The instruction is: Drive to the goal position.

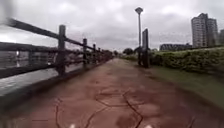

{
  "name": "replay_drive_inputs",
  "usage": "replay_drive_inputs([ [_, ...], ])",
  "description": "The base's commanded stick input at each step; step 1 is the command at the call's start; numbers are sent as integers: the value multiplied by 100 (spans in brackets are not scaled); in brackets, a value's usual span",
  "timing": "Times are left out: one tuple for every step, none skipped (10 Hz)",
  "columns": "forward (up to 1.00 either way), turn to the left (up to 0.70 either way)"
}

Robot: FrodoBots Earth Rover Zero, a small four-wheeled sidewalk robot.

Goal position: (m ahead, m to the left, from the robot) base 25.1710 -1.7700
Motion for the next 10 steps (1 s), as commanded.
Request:
replay_drive_inputs([
  [85, 1],
  [85, 1],
  [85, 1],
  [85, 1],
  [85, 1],
  [85, 1],
  [85, 1],
  [85, 1],
  [85, 1],
  [85, 1],
])
